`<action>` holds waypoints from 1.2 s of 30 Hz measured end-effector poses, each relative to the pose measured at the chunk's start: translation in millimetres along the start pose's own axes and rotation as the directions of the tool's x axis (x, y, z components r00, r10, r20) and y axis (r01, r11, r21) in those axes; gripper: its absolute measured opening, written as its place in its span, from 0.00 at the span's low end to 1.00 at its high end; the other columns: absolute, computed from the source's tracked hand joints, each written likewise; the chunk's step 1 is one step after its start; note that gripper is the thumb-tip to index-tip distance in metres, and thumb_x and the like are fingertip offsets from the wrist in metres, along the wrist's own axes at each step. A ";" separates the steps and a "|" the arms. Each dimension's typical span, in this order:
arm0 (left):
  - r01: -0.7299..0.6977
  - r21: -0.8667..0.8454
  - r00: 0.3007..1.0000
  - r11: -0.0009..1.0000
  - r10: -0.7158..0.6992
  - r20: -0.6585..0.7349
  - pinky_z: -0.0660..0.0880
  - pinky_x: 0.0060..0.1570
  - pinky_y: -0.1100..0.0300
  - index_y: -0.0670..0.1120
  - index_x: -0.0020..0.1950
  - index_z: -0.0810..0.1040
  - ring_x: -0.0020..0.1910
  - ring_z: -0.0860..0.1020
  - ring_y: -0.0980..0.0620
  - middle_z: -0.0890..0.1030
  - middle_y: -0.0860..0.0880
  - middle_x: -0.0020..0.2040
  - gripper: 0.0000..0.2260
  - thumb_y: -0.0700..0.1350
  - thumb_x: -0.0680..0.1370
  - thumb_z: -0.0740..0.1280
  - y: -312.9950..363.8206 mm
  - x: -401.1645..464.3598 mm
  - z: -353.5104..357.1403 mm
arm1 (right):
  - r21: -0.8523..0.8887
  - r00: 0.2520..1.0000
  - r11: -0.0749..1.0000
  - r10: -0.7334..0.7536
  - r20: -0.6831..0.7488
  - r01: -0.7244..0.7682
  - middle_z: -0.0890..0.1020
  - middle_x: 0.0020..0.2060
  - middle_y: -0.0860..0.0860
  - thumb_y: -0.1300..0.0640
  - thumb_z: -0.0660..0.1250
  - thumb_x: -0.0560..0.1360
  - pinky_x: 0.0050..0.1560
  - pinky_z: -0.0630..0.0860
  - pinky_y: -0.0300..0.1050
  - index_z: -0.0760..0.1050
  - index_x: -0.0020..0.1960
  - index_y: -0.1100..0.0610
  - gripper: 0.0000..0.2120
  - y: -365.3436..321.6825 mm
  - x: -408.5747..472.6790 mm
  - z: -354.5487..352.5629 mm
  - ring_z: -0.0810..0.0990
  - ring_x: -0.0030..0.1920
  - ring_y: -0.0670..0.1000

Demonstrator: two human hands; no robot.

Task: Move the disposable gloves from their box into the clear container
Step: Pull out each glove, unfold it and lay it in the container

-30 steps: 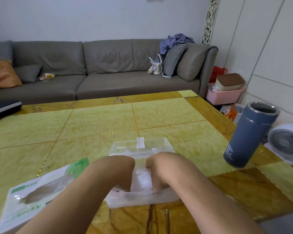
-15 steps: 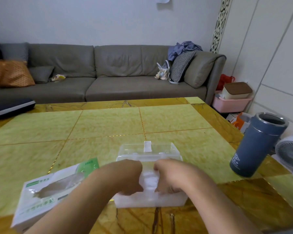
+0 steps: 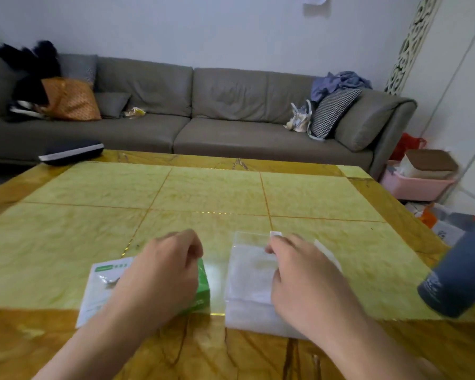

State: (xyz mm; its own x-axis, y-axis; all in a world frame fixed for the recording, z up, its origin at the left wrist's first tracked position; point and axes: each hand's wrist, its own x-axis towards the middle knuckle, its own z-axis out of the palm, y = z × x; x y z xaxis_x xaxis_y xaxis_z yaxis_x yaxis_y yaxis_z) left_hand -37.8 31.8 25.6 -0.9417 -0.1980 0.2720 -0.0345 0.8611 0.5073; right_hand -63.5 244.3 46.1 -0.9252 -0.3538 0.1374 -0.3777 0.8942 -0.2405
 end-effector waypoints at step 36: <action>0.133 -0.371 0.956 0.919 -0.218 -0.198 0.76 0.39 0.66 0.55 0.47 0.82 0.39 0.81 0.60 0.84 0.56 0.39 0.03 0.47 0.80 0.71 -56.1 1.8 -40.6 | -0.197 0.899 0.884 -0.383 0.214 0.424 0.72 0.74 0.55 0.52 0.72 0.69 0.81 0.42 0.49 0.69 0.77 0.61 0.38 -76.7 7.9 97.5 0.68 0.77 0.55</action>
State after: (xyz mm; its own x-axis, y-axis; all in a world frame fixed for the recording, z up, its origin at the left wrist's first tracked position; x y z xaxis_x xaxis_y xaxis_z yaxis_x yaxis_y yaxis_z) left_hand -24.0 -35.8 30.8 -0.8264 -0.4694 0.3110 -0.0328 0.5915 0.8056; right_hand -45.5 146.2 -28.1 -0.6949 -0.7191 0.0097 -0.7184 0.6947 0.0347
